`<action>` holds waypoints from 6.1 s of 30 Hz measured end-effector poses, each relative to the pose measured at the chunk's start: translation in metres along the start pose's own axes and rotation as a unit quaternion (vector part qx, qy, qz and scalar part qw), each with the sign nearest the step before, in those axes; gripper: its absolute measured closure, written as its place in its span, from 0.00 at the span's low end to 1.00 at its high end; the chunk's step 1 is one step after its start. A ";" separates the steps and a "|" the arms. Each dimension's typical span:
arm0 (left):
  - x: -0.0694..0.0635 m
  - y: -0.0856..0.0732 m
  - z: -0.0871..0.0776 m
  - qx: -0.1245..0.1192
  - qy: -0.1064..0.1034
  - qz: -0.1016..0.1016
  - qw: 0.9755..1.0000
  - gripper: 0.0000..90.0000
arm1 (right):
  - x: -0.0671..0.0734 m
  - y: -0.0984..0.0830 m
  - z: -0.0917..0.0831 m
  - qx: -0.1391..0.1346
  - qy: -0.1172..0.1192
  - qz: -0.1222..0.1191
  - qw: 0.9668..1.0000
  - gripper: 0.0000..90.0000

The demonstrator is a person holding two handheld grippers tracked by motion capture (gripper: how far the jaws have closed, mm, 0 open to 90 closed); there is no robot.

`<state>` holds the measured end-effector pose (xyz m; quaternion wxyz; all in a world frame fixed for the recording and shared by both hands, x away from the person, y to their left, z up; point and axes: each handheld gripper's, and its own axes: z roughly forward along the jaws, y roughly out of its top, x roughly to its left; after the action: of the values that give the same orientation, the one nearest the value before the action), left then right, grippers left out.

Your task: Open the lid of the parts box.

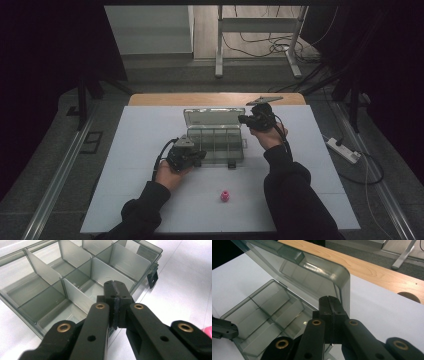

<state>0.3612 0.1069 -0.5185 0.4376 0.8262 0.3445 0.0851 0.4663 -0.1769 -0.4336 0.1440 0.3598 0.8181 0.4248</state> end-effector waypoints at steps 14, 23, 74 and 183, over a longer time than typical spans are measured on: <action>0.000 0.000 0.001 -0.001 -0.001 -0.001 1.000 0.99 | -0.006 0.006 0.009 0.002 -0.009 0.001 1.000 0.99; 0.000 0.000 0.001 0.000 0.000 0.000 1.000 0.99 | -0.012 0.007 0.015 0.003 -0.013 0.004 1.000 0.99; -0.001 0.005 -0.004 0.005 0.012 0.000 1.000 0.99 | -0.018 0.009 0.024 0.025 -0.015 0.011 1.000 0.96; -0.022 -0.066 -0.118 -0.033 0.063 -0.065 0.995 0.01 | 0.058 -0.121 -0.100 0.054 0.012 -0.015 0.998 0.00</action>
<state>0.2596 0.1961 -0.4955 0.4467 0.7799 0.4218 0.1199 0.3146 -0.2409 -0.4662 0.1209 0.3493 0.8469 0.3822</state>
